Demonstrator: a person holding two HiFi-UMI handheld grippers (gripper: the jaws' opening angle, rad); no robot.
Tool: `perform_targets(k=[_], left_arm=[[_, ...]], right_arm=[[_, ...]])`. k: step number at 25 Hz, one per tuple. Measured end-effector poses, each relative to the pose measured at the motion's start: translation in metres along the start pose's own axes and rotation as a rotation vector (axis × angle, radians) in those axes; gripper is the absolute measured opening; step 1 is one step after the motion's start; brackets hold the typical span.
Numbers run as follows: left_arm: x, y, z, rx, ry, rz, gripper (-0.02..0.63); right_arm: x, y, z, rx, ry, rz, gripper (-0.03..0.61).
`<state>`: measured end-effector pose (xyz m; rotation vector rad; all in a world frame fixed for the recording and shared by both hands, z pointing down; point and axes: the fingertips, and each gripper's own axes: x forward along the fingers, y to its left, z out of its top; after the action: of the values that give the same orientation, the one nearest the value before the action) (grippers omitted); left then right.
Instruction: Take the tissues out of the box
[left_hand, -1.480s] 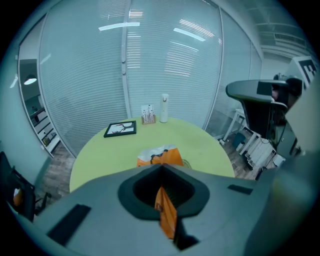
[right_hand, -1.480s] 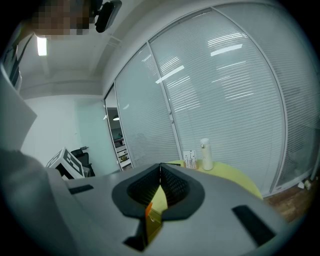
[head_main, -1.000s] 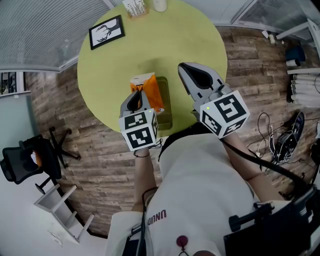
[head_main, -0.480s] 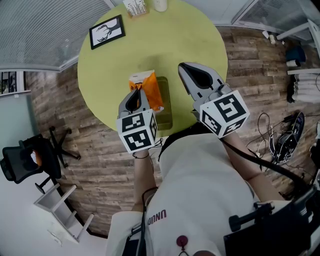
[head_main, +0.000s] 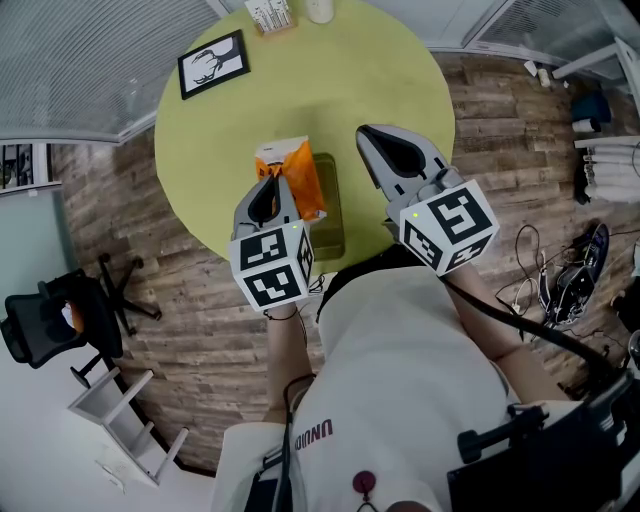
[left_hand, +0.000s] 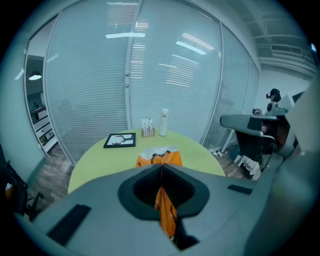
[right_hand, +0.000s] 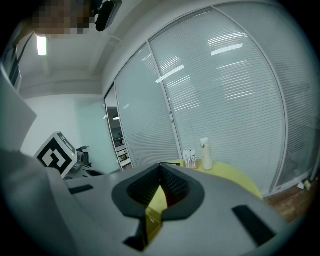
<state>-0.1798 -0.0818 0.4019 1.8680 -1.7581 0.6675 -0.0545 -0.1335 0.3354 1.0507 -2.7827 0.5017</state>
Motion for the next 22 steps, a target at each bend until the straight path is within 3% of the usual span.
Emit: perform_targets(k=[22], left_arm=[[-0.014, 0.002, 0.022, 0.0, -0.06, 0.006, 0.014]], right_arm=[[0.001, 0.001, -0.003, -0.005, 0.019, 0.005, 0.018]])
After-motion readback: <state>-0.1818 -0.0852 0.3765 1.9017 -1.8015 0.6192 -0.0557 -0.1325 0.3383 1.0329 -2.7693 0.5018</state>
